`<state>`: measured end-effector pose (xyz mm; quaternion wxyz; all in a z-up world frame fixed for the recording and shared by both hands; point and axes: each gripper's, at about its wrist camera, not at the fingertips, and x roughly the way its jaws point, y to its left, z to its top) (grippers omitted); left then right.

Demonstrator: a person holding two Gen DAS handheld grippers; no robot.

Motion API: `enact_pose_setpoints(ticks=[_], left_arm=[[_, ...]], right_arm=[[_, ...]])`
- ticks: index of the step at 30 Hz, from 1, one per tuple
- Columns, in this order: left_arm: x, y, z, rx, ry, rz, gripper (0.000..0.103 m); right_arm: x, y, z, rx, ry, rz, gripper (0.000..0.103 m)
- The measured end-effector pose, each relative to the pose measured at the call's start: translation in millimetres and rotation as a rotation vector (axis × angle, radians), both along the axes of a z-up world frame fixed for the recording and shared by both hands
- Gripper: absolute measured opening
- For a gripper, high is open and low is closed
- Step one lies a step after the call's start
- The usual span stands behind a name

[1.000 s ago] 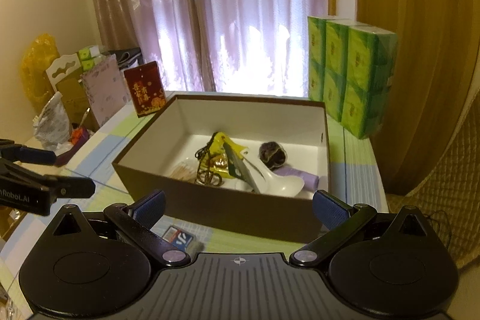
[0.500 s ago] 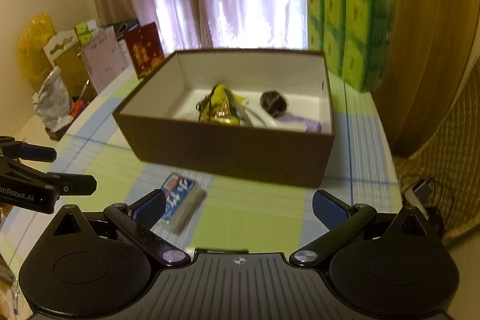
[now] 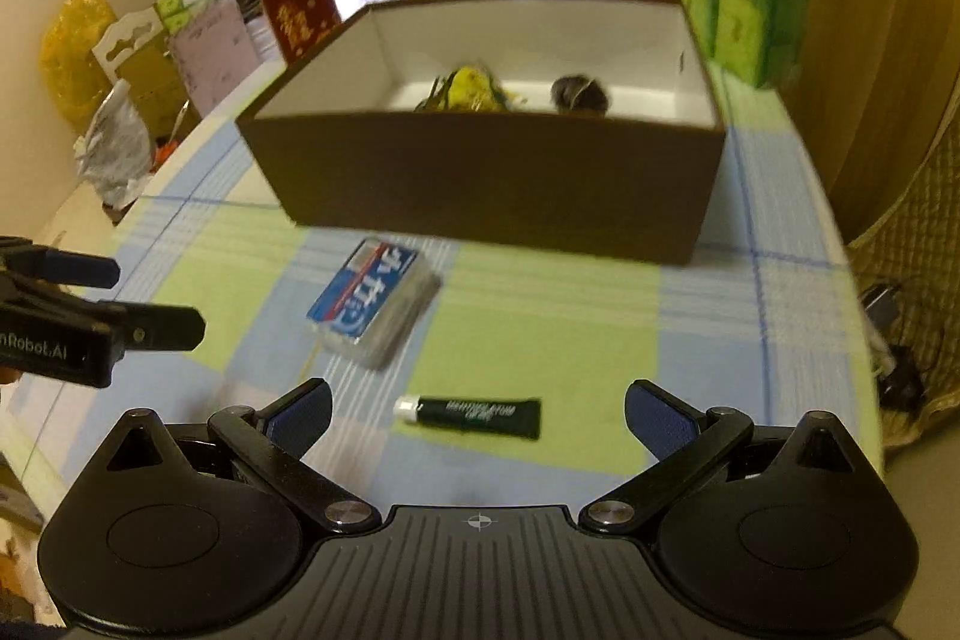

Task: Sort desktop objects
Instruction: 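Withdraw both open tools from the box toward the remaining table items, then lower the right tool onto the green lip gel tube and close on it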

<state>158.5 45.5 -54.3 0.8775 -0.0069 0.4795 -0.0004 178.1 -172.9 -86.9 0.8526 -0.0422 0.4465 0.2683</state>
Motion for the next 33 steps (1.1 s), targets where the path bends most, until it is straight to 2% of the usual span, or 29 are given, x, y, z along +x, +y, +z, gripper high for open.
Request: enact_pose_setpoints(ticks=[4,12,28,33], left_arm=[[0.3,3.5,-10.3,0.004,0.024,0.01,0.102],[3.3,6.1,-27.6,0.008,0.056,0.009,0.102],[24.8,13.9,-67.3,0.0,0.114,-0.008,0.102],[30.7,16.6,-72.5,-0.003,0.124,-0.017,0.102]], right_arm=[[-0.7,1.4,-15.0,0.021,0.044,-0.007,0.101],[4.1,4.8,-39.6,0.013,0.076,-0.022,0.101],[18.8,23.3,-70.1,-0.039,0.099,-0.034,0.1],[23.1,28.6,-75.6,-0.058,0.085,-0.02,0.093]])
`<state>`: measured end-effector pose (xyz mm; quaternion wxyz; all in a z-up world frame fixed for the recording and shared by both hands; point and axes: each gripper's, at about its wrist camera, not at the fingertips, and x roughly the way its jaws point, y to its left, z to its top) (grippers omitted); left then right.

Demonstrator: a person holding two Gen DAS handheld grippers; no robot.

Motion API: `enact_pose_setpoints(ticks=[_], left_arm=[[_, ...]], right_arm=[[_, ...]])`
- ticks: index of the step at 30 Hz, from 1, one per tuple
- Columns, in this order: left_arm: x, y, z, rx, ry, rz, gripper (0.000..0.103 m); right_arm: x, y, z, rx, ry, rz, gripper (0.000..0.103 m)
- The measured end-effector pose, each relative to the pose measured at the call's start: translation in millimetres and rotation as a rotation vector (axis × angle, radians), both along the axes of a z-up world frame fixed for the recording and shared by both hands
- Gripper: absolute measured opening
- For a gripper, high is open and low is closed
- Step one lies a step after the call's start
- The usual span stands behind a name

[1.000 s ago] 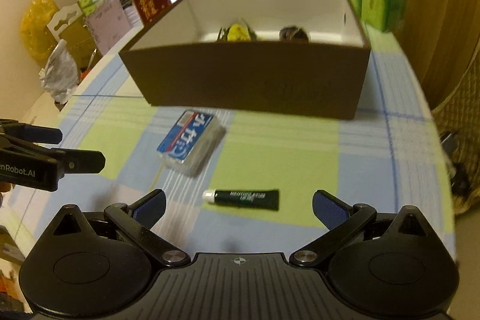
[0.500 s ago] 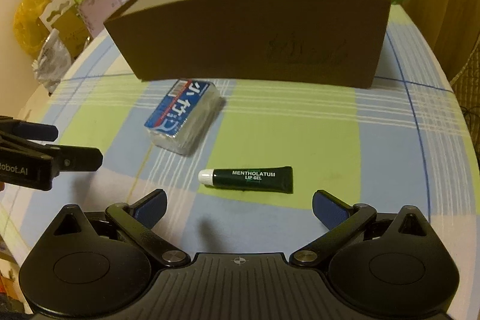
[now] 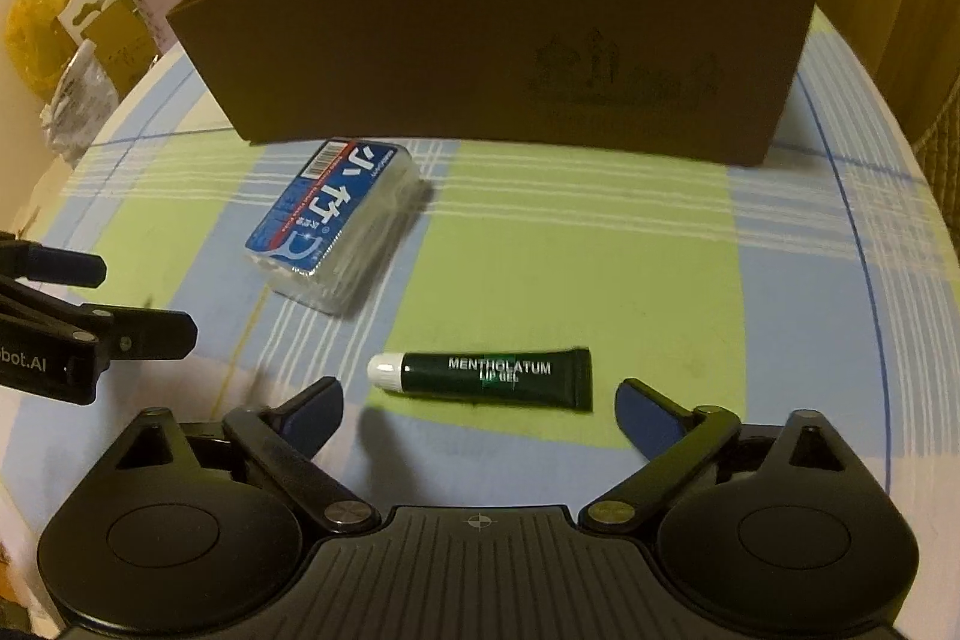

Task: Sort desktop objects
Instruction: 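Lower the right tool onto the green lip gel tube and close on it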

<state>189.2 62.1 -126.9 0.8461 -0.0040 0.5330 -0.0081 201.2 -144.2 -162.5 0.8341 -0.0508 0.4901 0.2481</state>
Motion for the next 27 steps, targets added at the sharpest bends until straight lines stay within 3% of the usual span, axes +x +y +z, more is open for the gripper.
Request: enact_pose_setpoints(ticks=[6,9,10,15,18,26,27], left_arm=[[6.8,1.2,-3.6,-0.006,0.009,-0.01,0.102],[9.9,-1.2,-4.7,-0.008,0.008,-0.023,0.102],[10.6,-2.2,-4.8,-0.01,0.008,-0.029,0.102],[13.7,-7.5,-4.2,-0.012,0.005,-0.053,0.102],[14.6,-6.9,-3.5,-0.014,0.002,-0.053,0.102],[14.8,-0.5,-4.7,-0.012,0.011,-0.035,0.102],[14.6,0.0,-4.6,-0.012,0.011,-0.033,0.102]], right_arm=[[1.2,6.1,1.4,-0.036,-0.039,0.036,0.076],[-1.1,7.1,2.5,-0.082,-0.082,0.048,0.054],[-1.3,7.2,2.5,-0.095,-0.091,0.057,0.052],[2.1,2.3,4.7,-0.066,-0.071,0.056,0.053],[-1.0,4.3,7.9,-0.082,-0.117,0.102,0.059],[-3.4,11.9,-1.5,-0.122,-0.205,0.422,0.059],[-5.0,12.7,-2.3,-0.116,-0.213,0.464,0.051]])
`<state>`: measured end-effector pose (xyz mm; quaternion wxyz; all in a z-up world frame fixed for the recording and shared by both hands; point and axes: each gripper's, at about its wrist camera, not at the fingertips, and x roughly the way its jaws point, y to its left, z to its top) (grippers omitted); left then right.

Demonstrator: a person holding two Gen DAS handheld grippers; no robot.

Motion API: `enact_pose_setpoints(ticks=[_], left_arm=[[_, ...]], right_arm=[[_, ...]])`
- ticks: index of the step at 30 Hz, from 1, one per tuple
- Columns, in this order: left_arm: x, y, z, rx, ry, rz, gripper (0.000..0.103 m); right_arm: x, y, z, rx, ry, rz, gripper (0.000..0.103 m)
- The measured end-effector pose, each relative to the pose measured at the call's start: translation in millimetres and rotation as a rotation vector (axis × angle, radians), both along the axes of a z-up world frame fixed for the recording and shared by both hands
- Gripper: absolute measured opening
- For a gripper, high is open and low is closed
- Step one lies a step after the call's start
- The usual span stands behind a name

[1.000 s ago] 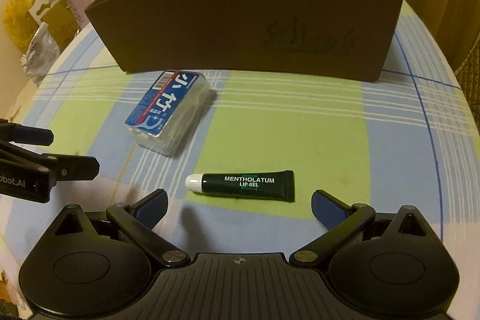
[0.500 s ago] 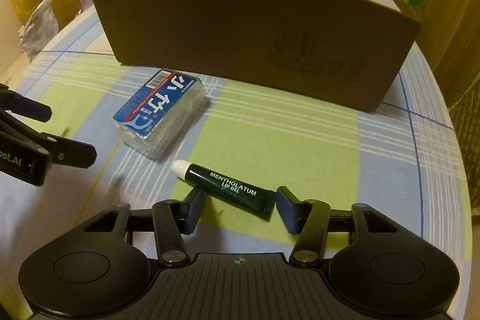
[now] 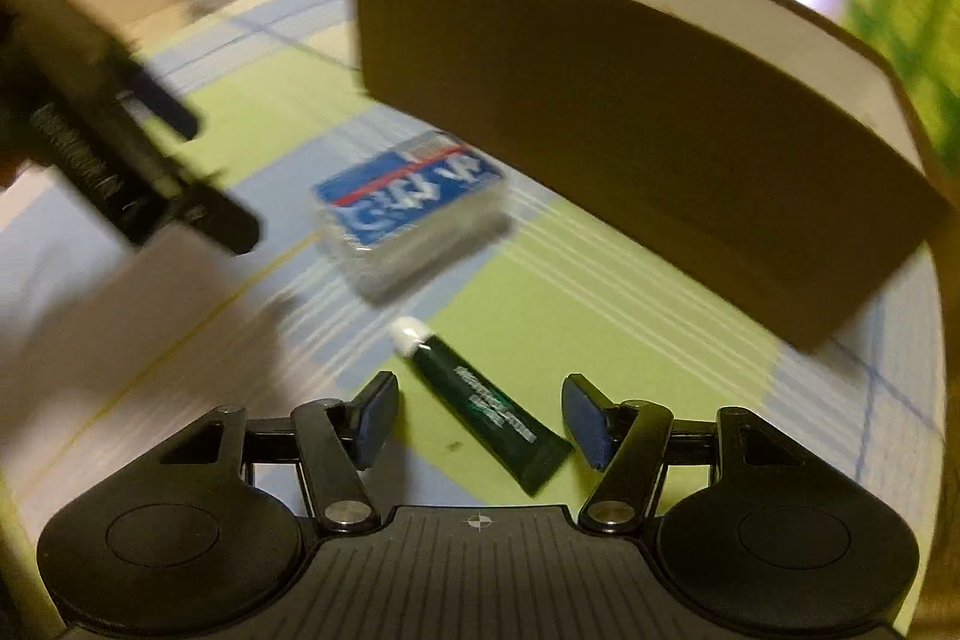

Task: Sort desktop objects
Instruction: 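Lower the right tool onto the green lip gel tube and close on it, then grasp the blue-and-white floss box with the left tool while the right tool holds the tube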

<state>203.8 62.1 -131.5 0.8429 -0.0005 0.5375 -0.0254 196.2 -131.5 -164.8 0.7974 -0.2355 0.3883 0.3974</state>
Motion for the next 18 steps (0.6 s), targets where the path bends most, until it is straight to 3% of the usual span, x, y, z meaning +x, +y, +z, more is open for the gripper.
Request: enact_pose_setpoints(ticks=[1,3,5,11,18], left_arm=[[-0.3,0.4,0.1,-0.001,-0.001,0.002,0.102],[-0.6,0.9,-0.1,-0.004,0.0,0.004,0.102],[-1.0,0.7,0.1,-0.006,0.001,0.006,0.102],[-1.2,-1.2,1.2,-0.01,-0.002,0.003,0.102],[0.8,-6.3,2.1,-0.01,-0.008,-0.015,0.102]], right_arm=[[-1.4,0.7,-0.3,0.0,0.004,0.031,0.047],[-2.5,2.5,0.3,0.004,0.033,0.059,0.026],[-5.6,3.0,0.7,0.003,0.054,0.076,0.016],[-8.6,-7.1,2.3,-0.006,0.091,-0.039,0.016],[15.2,-45.5,5.5,0.0,0.106,-0.333,0.016]])
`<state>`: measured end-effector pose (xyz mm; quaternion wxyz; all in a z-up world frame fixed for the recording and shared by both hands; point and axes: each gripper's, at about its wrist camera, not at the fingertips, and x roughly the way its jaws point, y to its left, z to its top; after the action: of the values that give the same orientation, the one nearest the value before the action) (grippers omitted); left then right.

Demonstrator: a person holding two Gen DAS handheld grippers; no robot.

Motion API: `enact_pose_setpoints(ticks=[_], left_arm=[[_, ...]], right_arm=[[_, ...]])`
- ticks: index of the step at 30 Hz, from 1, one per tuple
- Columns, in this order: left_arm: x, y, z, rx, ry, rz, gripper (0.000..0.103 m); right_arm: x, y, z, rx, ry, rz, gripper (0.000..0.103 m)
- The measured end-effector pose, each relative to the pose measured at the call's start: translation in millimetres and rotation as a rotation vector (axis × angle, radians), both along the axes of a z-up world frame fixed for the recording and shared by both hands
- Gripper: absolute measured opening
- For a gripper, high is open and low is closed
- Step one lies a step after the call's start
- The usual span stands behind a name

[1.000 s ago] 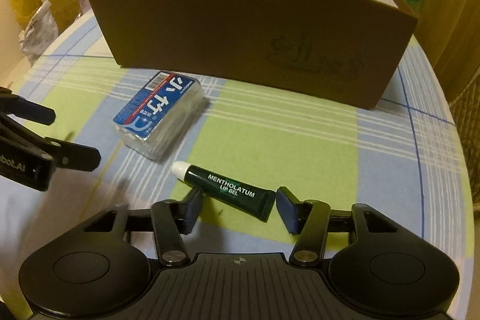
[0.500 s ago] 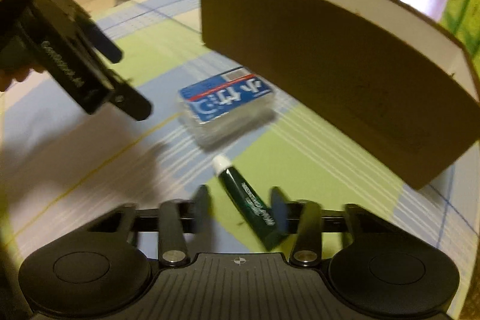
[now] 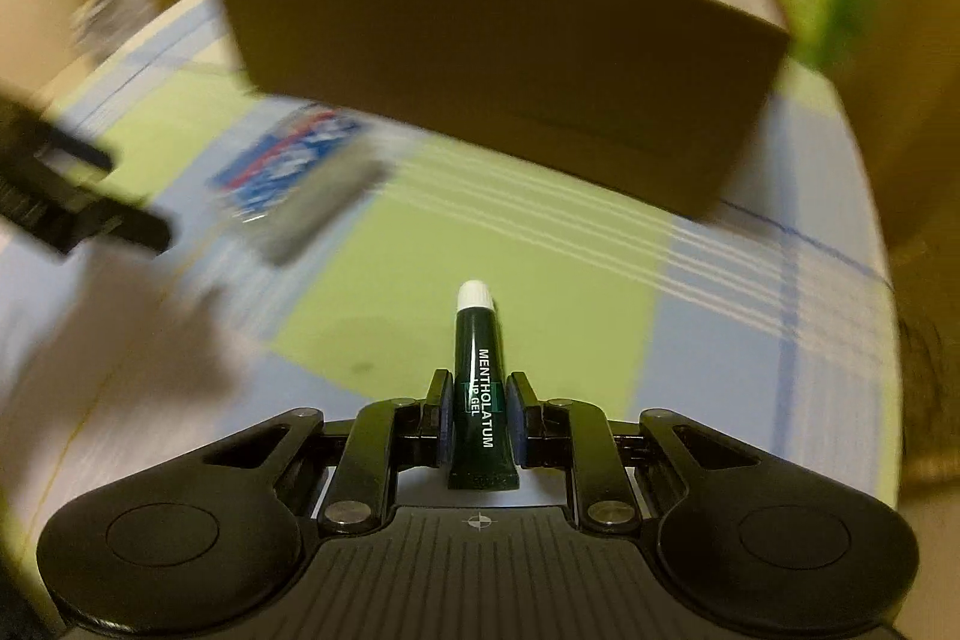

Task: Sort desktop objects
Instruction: 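Grasp the blue-and-white floss box with the left tool while the right tool holds the tube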

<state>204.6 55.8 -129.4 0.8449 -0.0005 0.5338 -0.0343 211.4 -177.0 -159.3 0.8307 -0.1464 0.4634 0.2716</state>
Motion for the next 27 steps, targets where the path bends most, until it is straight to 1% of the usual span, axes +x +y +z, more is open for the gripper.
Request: enact_pose_setpoints(ticks=[3,6,11,13,16,18,20,22,24,25,26,27], left_arm=[[3.2,-3.5,0.2,0.003,-0.004,-0.016,0.102],[9.6,-9.3,1.6,0.004,-0.029,-0.048,0.102],[29.2,-24.7,-1.2,-0.004,-0.079,-0.124,0.102],[39.6,-31.3,-5.2,0.006,-0.077,-0.142,0.102],[54.0,-39.4,-13.4,-0.001,-0.065,-0.164,0.101],[59.3,-44.2,-18.1,0.007,-0.067,-0.174,0.093],[63.3,-46.7,-22.8,0.018,-0.069,-0.184,0.089],[64.6,-46.3,-26.8,0.021,-0.067,-0.187,0.082],[64.5,-42.1,-29.9,0.003,-0.061,-0.191,0.073],[62.2,-40.4,-29.3,0.0,-0.071,-0.194,0.069],[59.7,-39.1,-28.5,0.0,-0.078,-0.202,0.061],[57.2,-37.8,-27.5,0.002,-0.084,-0.209,0.055]], right_arm=[[7.4,-14.7,2.2,0.007,0.007,-0.075,0.016],[11.0,-23.0,2.6,0.035,0.021,-0.117,0.016],[12.7,-22.7,2.2,0.046,0.018,-0.139,0.016],[12.8,-23.5,2.5,0.052,0.019,-0.149,0.016],[13.1,-23.8,2.4,0.06,0.021,-0.158,0.016],[12.2,-24.8,2.1,0.064,0.02,-0.159,0.016],[11.8,-25.8,2.1,0.069,0.019,-0.16,0.016],[11.9,-26.8,1.8,0.077,0.021,-0.162,0.016],[11.8,-28.0,2.1,0.086,0.023,-0.159,0.018],[12.1,-28.8,2.1,0.092,0.025,-0.159,0.019],[12.2,-29.3,2.2,0.098,0.026,-0.156,0.022],[12.6,-29.3,1.9,0.101,0.024,-0.155,0.031]])
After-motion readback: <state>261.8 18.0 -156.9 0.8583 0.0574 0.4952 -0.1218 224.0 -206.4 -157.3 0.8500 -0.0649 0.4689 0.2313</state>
